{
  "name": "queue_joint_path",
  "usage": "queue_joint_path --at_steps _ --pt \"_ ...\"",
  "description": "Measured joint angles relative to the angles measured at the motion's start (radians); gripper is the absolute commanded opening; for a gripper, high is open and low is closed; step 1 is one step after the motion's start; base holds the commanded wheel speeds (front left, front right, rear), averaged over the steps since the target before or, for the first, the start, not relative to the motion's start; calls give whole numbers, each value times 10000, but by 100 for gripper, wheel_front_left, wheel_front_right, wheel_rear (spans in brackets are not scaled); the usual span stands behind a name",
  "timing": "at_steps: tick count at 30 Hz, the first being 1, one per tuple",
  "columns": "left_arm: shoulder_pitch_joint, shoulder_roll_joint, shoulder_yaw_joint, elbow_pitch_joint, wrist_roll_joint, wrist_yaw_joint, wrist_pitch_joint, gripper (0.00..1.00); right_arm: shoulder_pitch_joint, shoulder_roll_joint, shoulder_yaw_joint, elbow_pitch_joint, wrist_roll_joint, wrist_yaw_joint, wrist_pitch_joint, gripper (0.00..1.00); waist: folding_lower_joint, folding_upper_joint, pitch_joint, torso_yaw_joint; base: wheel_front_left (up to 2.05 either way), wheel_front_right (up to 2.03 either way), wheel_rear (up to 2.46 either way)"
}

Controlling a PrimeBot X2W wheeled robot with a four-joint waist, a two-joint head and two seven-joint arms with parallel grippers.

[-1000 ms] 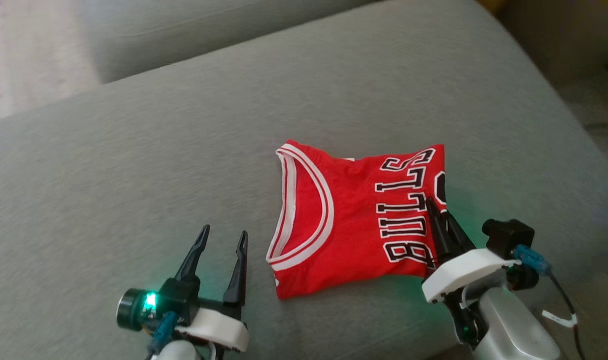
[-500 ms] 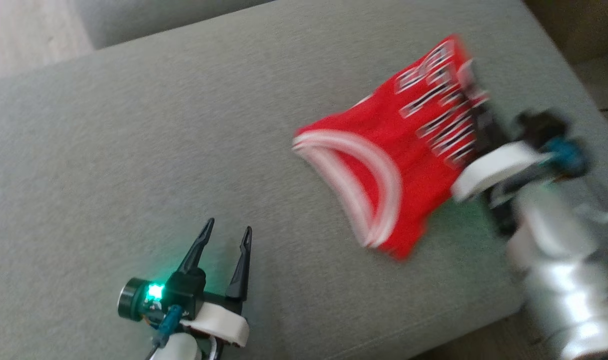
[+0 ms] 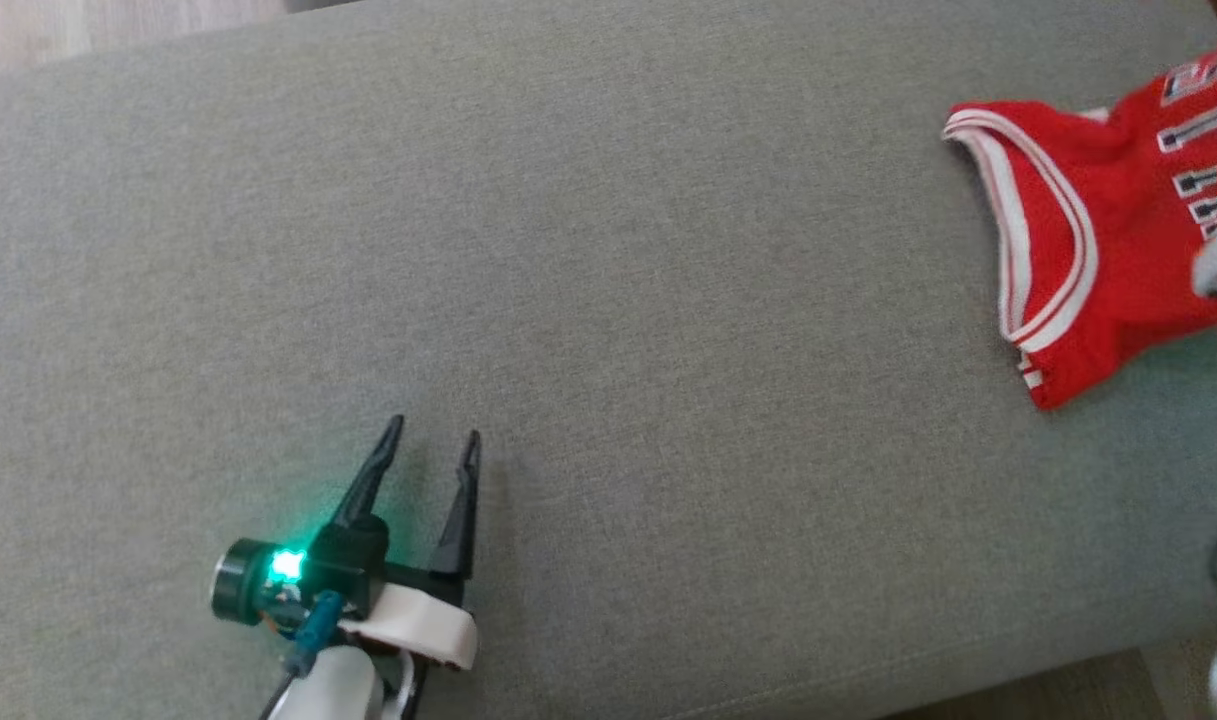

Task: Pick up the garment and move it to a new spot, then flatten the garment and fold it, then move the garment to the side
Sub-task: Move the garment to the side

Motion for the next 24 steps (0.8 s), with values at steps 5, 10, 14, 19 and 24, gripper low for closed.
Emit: queue_joint_path --at_steps 5,10,14,19,24 --pt "-6 2 330 -58 0 100 0 100 -105 1151 518 -742 -23 0 -198 100 -1 0 -186 97 0 0 0" --pt "24 6 744 -186 -13 276 0 100 574 1841 2234 -2439 1216 0 -211 100 -2 0 -428 347 0 0 0" --pt "174 6 1068 -280 -15 351 0 100 2217 1981 3120 -3166 2117 0 -211 100 -2 0 -616 708 0 0 0" --pt "385 -6 1308 -288 -21 353 0 100 3472 2102 3674 -3584 2573 0 -211 100 -2 0 -819 1114 0 0 0" --pt "443 -12 1427 -311 -123 360 0 100 4425 2136 3963 -3975 3461 0 -211 100 -2 0 -1130 1613 0 0 0"
